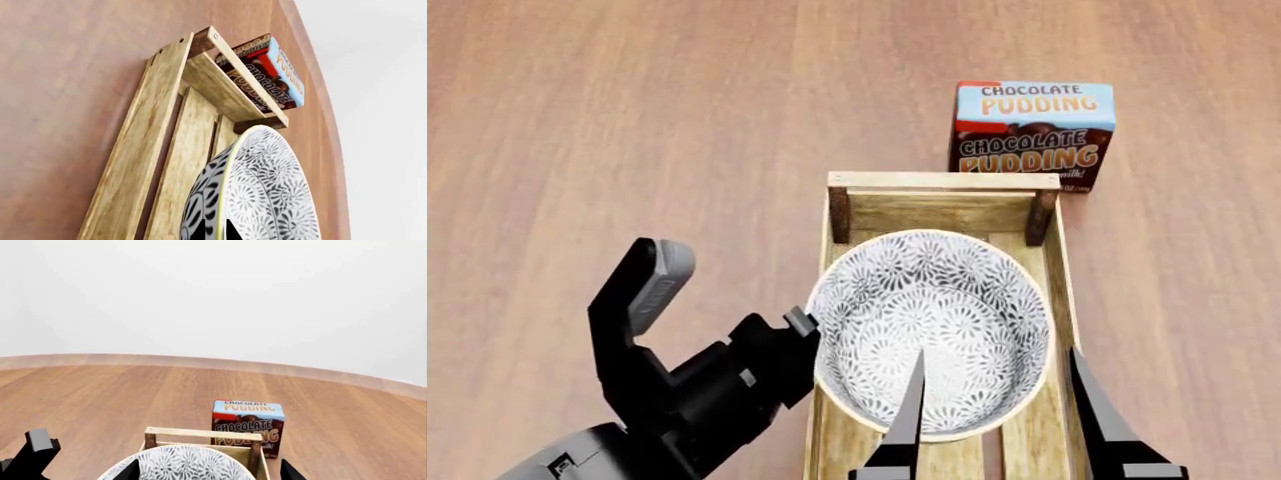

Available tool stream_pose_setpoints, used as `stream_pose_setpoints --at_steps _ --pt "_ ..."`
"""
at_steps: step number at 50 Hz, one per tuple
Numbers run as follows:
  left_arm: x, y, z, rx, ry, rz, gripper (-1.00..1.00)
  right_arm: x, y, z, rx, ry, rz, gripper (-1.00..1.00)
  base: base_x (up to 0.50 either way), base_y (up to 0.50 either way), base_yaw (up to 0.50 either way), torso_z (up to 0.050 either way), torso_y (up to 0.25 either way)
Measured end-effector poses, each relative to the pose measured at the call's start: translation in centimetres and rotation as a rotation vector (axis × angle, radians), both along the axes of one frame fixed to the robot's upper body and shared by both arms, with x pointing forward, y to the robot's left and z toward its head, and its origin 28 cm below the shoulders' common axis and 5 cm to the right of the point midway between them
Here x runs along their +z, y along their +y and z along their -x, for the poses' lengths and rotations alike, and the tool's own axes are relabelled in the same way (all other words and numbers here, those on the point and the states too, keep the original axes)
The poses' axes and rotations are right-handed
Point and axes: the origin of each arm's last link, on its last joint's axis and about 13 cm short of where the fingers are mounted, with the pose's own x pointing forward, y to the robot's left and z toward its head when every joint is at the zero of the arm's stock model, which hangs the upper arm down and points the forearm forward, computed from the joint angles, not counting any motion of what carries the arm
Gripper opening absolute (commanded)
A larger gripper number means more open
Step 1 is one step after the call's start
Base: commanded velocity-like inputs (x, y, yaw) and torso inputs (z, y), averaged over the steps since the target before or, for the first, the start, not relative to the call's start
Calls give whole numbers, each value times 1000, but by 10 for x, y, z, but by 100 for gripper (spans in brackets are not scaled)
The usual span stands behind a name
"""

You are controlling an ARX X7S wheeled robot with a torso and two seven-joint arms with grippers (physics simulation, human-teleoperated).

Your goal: Pick up the bowl on the left and put it in the tray.

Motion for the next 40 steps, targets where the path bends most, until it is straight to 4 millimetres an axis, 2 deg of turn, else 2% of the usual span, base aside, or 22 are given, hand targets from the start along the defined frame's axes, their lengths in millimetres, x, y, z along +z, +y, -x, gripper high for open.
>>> stream_pose_setpoints --at_steps 40 --pt "-14 -8 0 -39 16 -5 -100 0 -1 0 -2 -2 -2 100 0 0 0 0 0"
